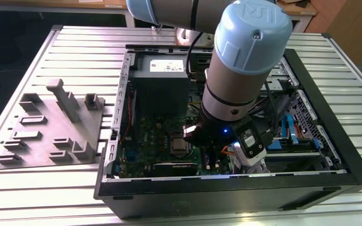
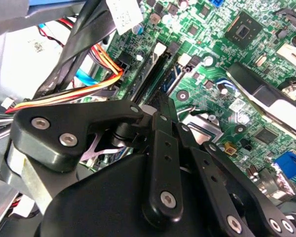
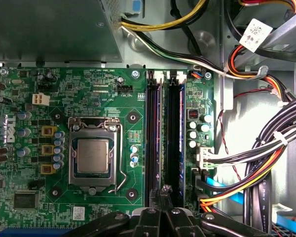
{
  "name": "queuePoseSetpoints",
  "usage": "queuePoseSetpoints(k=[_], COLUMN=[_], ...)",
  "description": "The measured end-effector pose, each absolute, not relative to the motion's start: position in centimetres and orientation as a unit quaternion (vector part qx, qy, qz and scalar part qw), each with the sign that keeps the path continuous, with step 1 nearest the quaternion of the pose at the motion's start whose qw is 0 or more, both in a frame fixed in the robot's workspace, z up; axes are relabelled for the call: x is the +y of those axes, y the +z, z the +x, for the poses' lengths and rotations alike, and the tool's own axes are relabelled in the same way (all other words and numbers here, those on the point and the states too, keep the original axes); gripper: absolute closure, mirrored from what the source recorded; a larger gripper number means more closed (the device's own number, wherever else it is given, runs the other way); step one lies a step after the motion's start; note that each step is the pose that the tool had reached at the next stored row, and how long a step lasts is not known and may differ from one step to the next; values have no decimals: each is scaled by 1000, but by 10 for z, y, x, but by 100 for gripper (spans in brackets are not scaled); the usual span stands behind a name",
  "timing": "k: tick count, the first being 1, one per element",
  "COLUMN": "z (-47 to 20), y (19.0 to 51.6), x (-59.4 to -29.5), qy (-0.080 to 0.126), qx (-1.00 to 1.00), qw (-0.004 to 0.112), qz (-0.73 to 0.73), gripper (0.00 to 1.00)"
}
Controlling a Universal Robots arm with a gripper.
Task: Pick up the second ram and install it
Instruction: 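Press down the second ram until it locks into place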
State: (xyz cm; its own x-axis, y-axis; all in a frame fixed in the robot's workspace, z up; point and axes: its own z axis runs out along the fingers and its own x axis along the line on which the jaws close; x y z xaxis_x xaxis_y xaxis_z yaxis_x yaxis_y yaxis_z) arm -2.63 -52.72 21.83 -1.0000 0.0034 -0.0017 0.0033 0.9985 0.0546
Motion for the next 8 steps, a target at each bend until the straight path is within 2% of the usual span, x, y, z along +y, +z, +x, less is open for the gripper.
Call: queuePoseSetpoints(k=[8], z=[-26], y=[217], x=[-527], qy=[27], qx=[1000], qw=[1], qz=[2], gripper=[90])
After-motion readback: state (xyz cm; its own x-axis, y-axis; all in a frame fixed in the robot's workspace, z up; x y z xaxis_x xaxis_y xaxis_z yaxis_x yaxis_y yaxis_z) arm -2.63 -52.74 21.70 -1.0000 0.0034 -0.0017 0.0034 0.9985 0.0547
